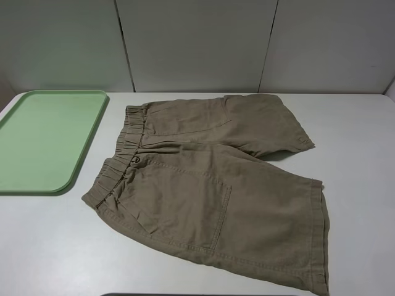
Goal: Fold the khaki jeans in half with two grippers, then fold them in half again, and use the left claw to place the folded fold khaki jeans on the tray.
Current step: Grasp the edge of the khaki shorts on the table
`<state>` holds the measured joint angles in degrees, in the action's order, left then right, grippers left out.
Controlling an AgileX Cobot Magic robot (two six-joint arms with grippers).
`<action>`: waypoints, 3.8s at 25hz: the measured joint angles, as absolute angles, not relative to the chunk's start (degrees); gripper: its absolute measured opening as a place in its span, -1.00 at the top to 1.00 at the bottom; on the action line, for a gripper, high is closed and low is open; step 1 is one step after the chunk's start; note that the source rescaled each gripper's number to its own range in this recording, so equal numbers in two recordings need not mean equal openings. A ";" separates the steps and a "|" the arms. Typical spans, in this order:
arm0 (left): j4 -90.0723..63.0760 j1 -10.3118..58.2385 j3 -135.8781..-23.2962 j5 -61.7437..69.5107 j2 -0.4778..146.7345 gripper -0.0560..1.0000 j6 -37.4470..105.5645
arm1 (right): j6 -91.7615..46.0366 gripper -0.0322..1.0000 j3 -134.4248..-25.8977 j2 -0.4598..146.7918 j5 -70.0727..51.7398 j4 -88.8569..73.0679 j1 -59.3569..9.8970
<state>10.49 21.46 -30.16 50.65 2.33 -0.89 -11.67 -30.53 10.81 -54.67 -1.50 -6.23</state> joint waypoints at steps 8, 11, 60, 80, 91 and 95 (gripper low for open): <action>10.60 21.46 -30.90 40.40 16.80 -0.86 0.66 | -21.14 -1.00 -34.47 26.08 -42.96 -8.47 -6.23; 10.48 21.46 -33.46 37.97 21.90 -0.86 0.70 | -25.11 -1.00 -34.62 30.06 -39.15 -12.65 -6.23; -10.82 21.46 -45.27 39.63 73.19 -0.86 67.35 | -38.66 -1.00 -34.99 74.27 -36.25 5.87 -31.08; -9.97 21.46 -45.31 37.67 90.90 -0.86 81.16 | -44.64 -1.00 -34.61 85.18 -37.29 -1.21 -31.08; -3.19 21.46 -45.31 33.28 95.66 -0.86 84.22 | -46.69 -1.00 -29.71 87.91 -27.95 -1.26 -33.40; -3.12 21.46 -45.31 31.98 97.10 -0.86 84.45 | -46.87 -1.00 -28.70 88.01 -26.89 -1.26 -35.53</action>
<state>-3.12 21.46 -45.31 31.98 97.10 84.45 -46.87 -28.70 88.01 -26.89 -1.26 -35.53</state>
